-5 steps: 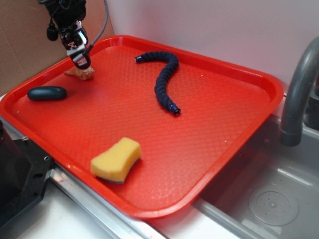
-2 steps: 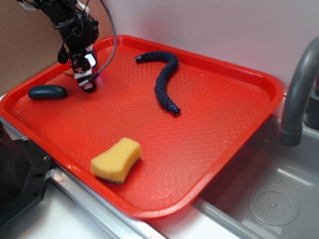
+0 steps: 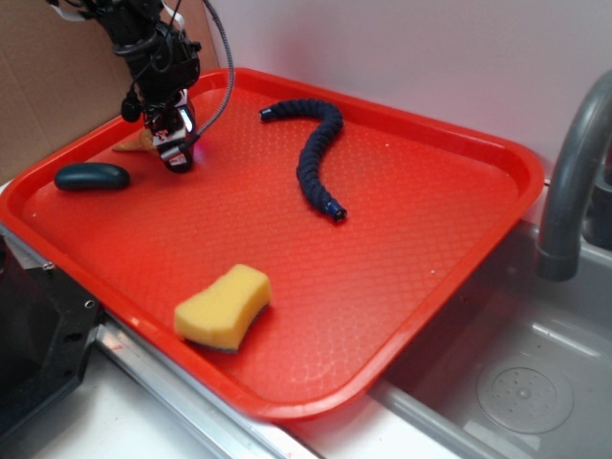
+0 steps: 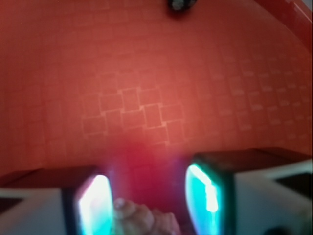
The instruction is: Grab the shell.
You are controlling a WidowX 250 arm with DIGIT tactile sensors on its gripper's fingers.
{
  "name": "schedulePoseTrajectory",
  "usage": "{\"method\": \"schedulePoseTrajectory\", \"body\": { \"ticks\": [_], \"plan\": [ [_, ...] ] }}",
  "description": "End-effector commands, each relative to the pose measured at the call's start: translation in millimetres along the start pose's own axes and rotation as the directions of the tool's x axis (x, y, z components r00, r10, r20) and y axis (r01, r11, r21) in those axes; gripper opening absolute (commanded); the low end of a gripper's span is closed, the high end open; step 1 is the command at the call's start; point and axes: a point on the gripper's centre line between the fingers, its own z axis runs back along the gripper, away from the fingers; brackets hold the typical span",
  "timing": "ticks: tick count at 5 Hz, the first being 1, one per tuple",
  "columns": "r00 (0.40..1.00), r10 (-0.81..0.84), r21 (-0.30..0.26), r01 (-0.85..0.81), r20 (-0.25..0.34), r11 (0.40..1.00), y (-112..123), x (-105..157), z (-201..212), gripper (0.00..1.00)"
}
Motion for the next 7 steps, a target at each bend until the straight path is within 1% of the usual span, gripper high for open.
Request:
{"method": "schedulePoseTrajectory", "body": {
  "ticks": [1, 2, 3, 4, 5, 6, 7],
  "plan": [
    [0.997, 0.066, 0.058, -0.064, -0.033, 0.996, -15.5, 35.6, 51.8, 0.00],
    [0.951, 0.257, 0.158, -0.231, -0.171, 0.960, -38.5, 65.0, 93.7, 0.00],
    [0.878, 0.434, 0.159, -0.409, -0.200, 0.899, -50.3, 81.9, 114.8, 0.00],
    [0.852, 0.487, 0.142, -0.467, -0.191, 0.873, -55.5, 79.2, 133.4, 1.00],
    [0.928, 0.329, 0.126, -0.310, -0.176, 0.942, -14.9, 56.8, 108.1, 1.00],
    [0.956, 0.244, 0.082, -0.233, -0.162, 0.969, 25.6, 43.2, 69.2, 1.00],
    [0.957, 0.217, 0.156, -0.189, -0.191, 0.969, 45.0, 49.8, 38.1, 1.00]
  ]
}}
